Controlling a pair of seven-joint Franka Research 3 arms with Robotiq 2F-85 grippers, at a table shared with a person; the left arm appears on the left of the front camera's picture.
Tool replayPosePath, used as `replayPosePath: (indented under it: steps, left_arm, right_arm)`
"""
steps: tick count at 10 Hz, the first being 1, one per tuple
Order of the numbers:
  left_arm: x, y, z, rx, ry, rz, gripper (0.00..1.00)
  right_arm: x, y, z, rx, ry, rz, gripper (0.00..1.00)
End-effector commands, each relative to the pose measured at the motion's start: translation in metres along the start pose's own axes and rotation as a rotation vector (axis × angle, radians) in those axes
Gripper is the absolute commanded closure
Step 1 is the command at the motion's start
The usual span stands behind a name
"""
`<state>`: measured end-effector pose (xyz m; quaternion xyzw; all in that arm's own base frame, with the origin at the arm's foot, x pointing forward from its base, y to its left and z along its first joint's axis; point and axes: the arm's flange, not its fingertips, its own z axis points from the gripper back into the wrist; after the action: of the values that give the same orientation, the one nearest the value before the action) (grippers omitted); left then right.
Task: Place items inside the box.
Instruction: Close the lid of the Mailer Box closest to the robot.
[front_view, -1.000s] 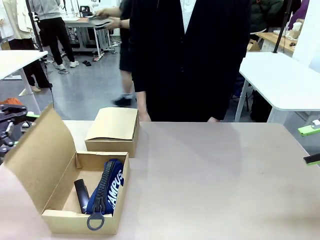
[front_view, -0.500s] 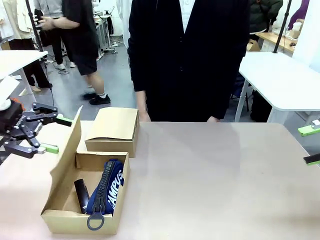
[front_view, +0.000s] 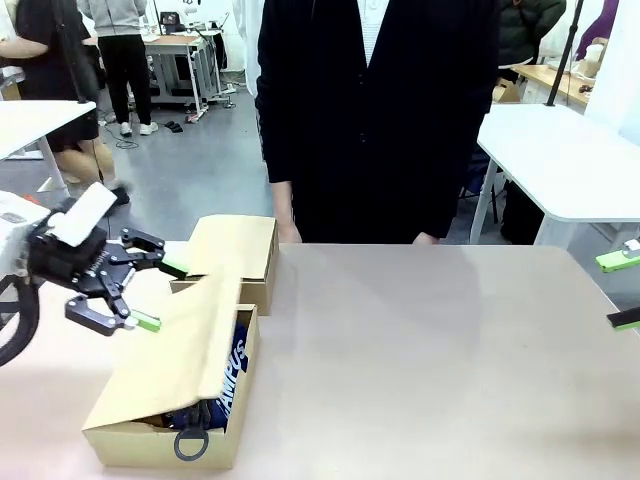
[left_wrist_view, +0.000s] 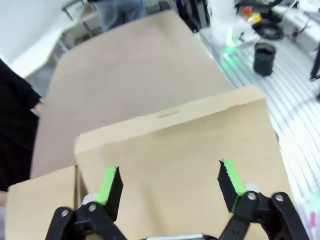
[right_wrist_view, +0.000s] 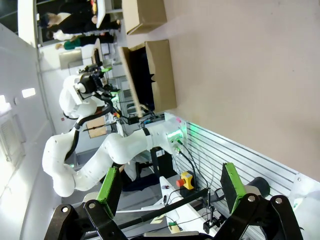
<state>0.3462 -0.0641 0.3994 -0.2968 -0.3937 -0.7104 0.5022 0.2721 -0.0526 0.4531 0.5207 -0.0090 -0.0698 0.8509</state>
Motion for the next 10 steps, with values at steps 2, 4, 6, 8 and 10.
replayPosePath:
  steps: [2, 4, 6, 8, 10]
  left_arm:
    - [-0.013, -0.164, -0.078, 0.015, 0.066, -0.006, 0.04]
    - [-0.014, -0.16, -0.074, 0.029, 0.054, 0.006, 0.04]
    - [-0.016, -0.155, -0.07, 0.035, 0.058, 0.025, 0.04]
    - [-0.016, -0.157, -0.067, -0.001, 0.045, 0.055, 0.04]
    - [0.0, -0.153, -0.02, 0.016, -0.057, 0.12, 0.04]
  right_arm:
    - [0.001, 0.001, 0.0, 0.024, -0.001, 0.022, 0.0]
    - [0.001, 0.001, 0.0, 0.024, -0.001, 0.022, 0.0]
    - [0.001, 0.001, 0.0, 0.024, -0.001, 0.022, 0.0]
    - [0.001, 0.001, 0.0, 0.024, -0.001, 0.022, 0.0]
    - [0.001, 0.001, 0.0, 0.024, -0.001, 0.022, 0.0]
